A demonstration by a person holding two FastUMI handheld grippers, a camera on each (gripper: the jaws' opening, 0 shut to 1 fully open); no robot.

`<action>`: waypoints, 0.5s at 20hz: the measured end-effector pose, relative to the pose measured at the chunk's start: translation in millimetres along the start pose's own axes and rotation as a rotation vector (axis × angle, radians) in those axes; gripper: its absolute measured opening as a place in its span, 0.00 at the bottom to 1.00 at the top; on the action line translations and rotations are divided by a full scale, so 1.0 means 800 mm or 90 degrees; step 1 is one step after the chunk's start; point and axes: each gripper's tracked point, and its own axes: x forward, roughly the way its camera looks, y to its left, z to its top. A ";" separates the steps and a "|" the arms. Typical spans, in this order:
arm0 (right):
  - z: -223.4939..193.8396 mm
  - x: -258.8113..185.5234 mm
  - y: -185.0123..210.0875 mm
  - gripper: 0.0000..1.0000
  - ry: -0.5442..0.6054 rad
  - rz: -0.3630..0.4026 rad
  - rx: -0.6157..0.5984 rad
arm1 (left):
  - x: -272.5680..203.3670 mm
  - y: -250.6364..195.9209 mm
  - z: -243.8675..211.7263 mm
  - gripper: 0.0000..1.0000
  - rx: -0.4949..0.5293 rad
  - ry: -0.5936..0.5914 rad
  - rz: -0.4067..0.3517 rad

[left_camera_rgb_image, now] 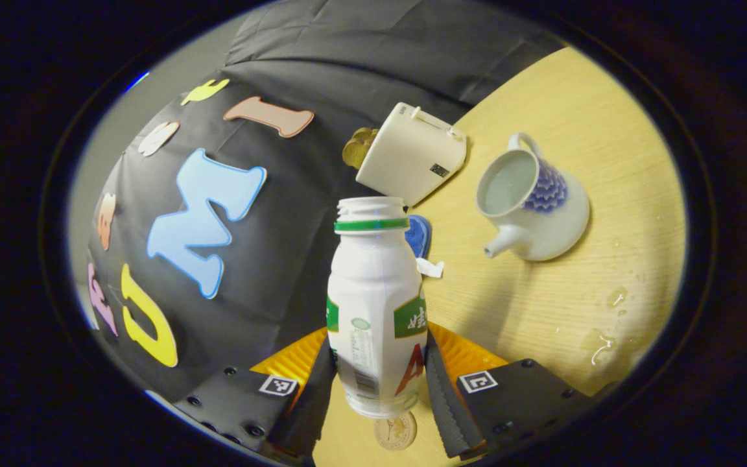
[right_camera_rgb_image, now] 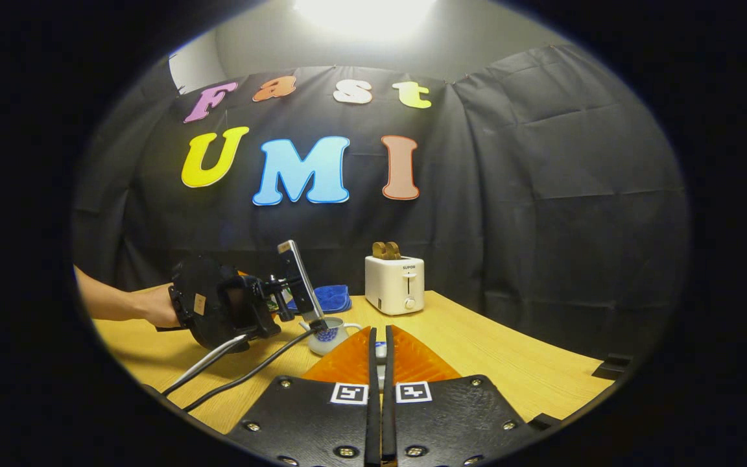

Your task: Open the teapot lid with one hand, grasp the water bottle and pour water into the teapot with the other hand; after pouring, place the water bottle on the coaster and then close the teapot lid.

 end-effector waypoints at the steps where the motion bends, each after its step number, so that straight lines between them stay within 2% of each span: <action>1: 0.001 0.000 -0.003 0.01 -0.002 -0.003 -0.003 | 0.001 0.001 0.001 0.81 0.025 0.000 0.004; 4: 0.000 -0.002 -0.004 0.01 -0.003 -0.003 -0.002 | 0.003 0.006 0.014 0.81 0.095 -0.006 0.020; 10: -0.001 -0.003 -0.008 0.01 -0.005 -0.004 -0.012 | 0.007 0.009 0.024 0.80 0.188 -0.009 0.036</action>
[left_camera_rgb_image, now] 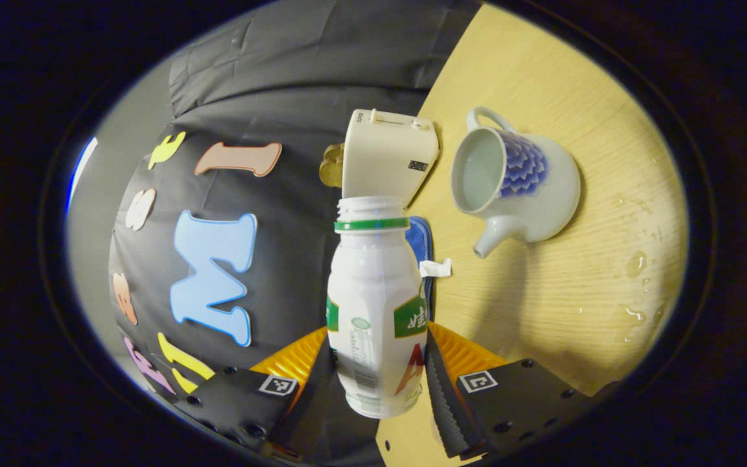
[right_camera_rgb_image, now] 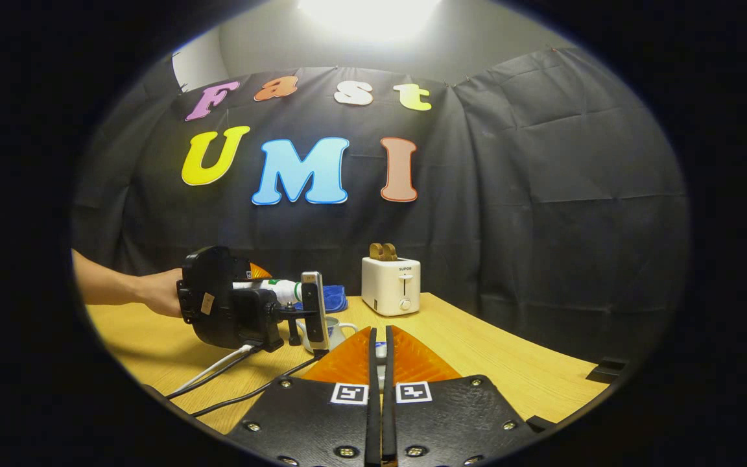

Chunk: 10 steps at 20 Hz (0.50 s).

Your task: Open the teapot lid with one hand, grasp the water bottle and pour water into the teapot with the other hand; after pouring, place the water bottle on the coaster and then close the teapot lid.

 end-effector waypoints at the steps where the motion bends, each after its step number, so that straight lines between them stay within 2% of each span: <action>1: 0.001 0.000 0.000 0.01 -0.001 0.001 0.002 | -0.001 0.001 0.000 0.81 0.012 0.000 0.002; 10: -0.002 0.000 -0.001 0.01 0.000 0.000 0.001 | -0.005 0.011 0.011 0.81 0.111 -0.012 0.027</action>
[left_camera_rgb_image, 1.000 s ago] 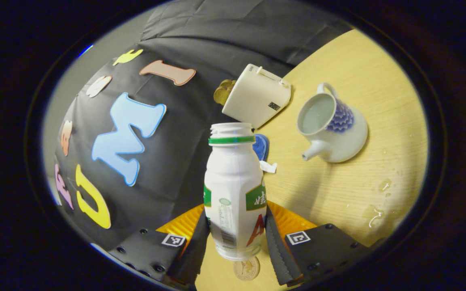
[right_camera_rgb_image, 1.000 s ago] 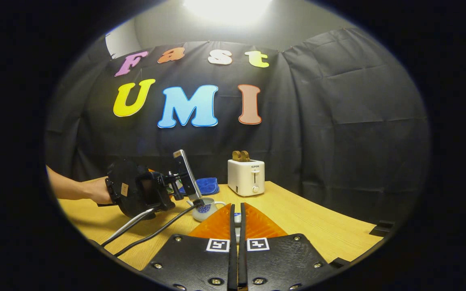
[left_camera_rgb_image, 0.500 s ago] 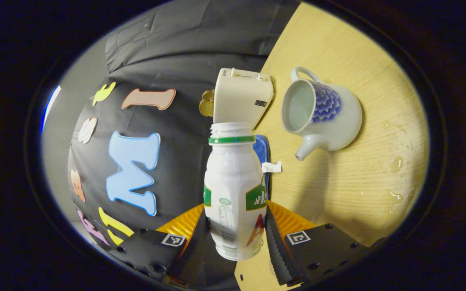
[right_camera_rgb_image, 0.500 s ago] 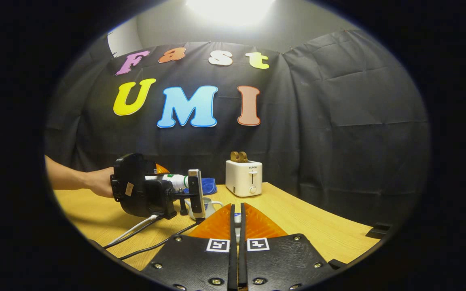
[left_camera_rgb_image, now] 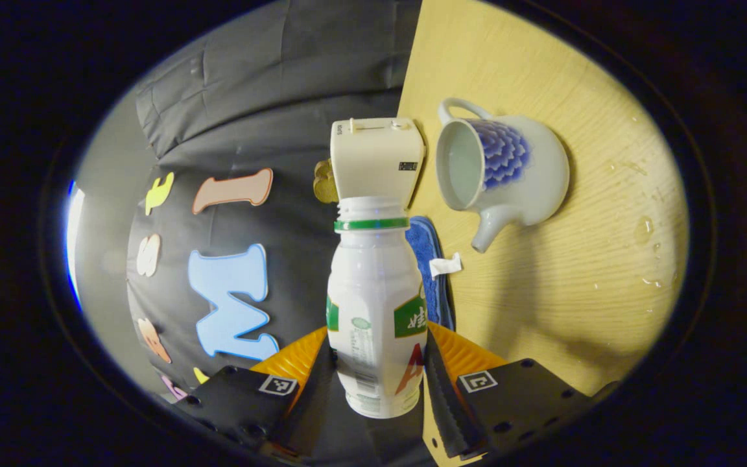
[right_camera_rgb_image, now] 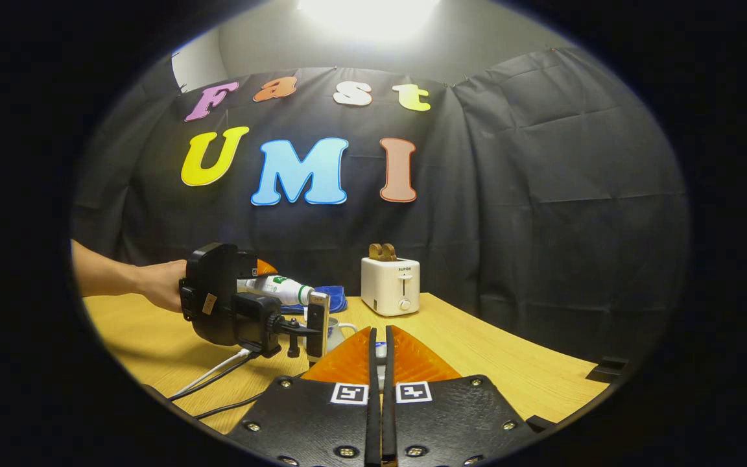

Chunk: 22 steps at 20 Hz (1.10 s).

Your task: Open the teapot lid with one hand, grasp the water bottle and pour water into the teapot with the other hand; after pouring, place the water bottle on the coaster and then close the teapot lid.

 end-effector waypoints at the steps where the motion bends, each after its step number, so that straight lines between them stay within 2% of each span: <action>1: 0.000 0.000 0.000 0.01 0.000 -0.001 -0.001 | -0.001 0.001 -0.001 0.81 0.004 0.002 -0.001; 8: -0.004 0.000 -0.003 0.01 0.004 -0.004 0.000 | -0.003 0.010 0.005 0.81 0.073 -0.009 0.030; 11: -0.004 -0.002 -0.002 0.01 0.005 -0.003 0.001 | -0.001 0.009 0.005 0.81 0.078 -0.011 0.036; 12: -0.004 -0.001 -0.002 0.01 0.004 -0.003 0.001 | 0.000 0.012 0.004 0.76 0.082 -0.011 0.040; 13: -0.003 -0.001 -0.003 0.01 0.003 -0.004 0.000 | 0.001 0.014 0.004 0.81 0.089 -0.010 0.043; 14: -0.003 -0.002 -0.004 0.01 0.003 -0.004 0.000 | 0.002 0.016 0.005 0.76 0.097 -0.011 0.048; 15: -0.003 -0.002 -0.004 0.01 0.002 -0.004 0.001 | 0.002 0.018 0.006 0.80 0.108 -0.012 0.054; 16: -0.002 -0.002 -0.003 0.01 0.002 -0.004 0.001 | 0.001 0.017 0.007 0.76 0.117 -0.012 0.056; 17: -0.002 -0.002 -0.003 0.01 0.002 -0.004 0.001 | 0.003 0.020 0.005 0.80 0.122 -0.012 0.059; 18: -0.003 -0.002 -0.003 0.01 0.003 -0.004 0.001 | 0.004 0.021 0.004 0.76 0.128 -0.012 0.060; 19: -0.003 -0.002 -0.002 0.01 0.004 -0.003 0.002 | 0.004 0.022 0.004 0.81 0.134 -0.012 0.063; 22: -0.007 0.000 0.004 0.01 0.010 0.007 -0.004 | 0.005 0.024 0.003 0.80 0.151 -0.010 0.067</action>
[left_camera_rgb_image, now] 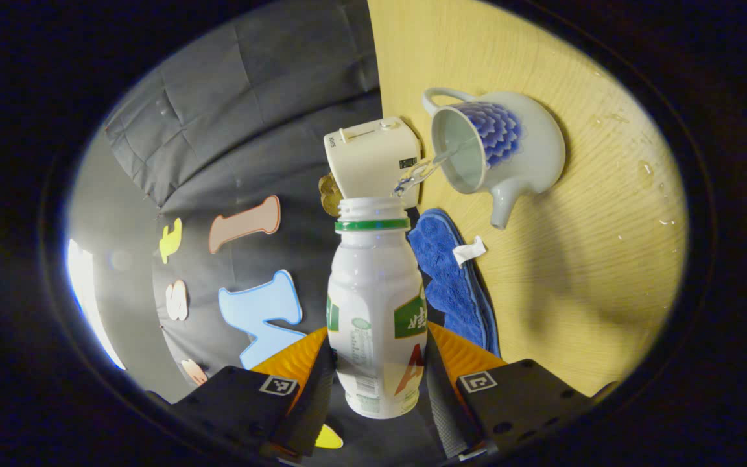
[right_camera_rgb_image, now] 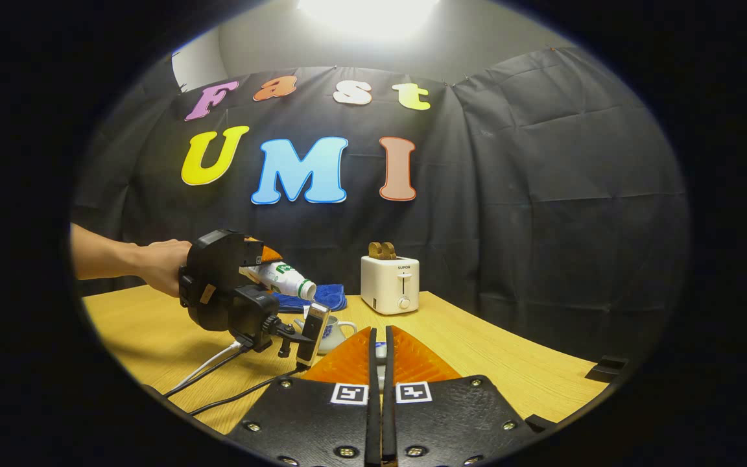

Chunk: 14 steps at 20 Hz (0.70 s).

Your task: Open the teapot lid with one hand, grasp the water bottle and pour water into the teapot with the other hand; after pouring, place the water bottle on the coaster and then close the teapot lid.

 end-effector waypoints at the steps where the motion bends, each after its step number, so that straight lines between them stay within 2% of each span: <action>1: 0.000 0.000 0.001 0.01 0.000 0.003 0.000 | 0.001 0.002 0.000 0.80 0.005 0.000 0.002; 9: 0.004 -0.004 0.003 0.01 -0.006 0.004 -0.006 | -0.001 0.006 0.006 0.81 0.050 -0.010 0.006; 10: 0.004 -0.005 0.002 0.01 -0.006 0.004 -0.006 | -0.001 0.007 0.007 0.76 0.059 -0.012 0.006; 11: 0.004 -0.005 0.002 0.01 -0.007 0.004 -0.005 | -0.002 0.008 0.008 0.81 0.066 -0.014 0.008; 14: 0.003 -0.005 -0.001 0.01 -0.006 0.001 -0.002 | -0.005 0.011 0.018 0.81 0.070 -0.024 0.012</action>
